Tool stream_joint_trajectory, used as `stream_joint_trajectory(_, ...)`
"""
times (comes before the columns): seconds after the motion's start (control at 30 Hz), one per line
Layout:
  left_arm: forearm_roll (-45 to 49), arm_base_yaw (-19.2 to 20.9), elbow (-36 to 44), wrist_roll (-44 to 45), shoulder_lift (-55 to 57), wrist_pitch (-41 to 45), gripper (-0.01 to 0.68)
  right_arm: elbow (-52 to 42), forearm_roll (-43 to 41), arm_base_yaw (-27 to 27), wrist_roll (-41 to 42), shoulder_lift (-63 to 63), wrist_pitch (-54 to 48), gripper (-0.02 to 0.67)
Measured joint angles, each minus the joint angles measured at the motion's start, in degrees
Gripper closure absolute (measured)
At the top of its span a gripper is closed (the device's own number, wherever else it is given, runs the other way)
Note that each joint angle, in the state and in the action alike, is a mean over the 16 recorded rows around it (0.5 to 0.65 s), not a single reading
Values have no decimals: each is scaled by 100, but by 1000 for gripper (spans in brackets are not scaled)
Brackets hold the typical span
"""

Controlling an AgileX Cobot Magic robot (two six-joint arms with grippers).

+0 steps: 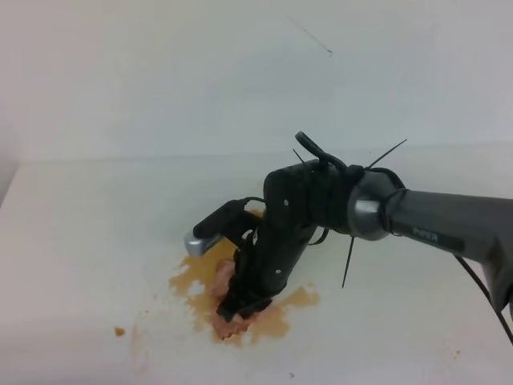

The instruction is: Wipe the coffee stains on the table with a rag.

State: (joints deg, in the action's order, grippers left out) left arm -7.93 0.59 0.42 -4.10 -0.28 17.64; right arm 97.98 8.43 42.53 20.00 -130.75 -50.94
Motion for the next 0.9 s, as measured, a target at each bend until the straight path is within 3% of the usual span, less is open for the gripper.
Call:
stream_joint_trajectory(0.43, -2, -1, 155, 3, -110, -55, 674, 537, -1147, -395, -173, 1080, -472, 550)
stream_joint_trajectory(0.9, 0, 0, 0, 0, 0, 0, 672, -1070, -146, -1138, 319, 1574, 338, 550)
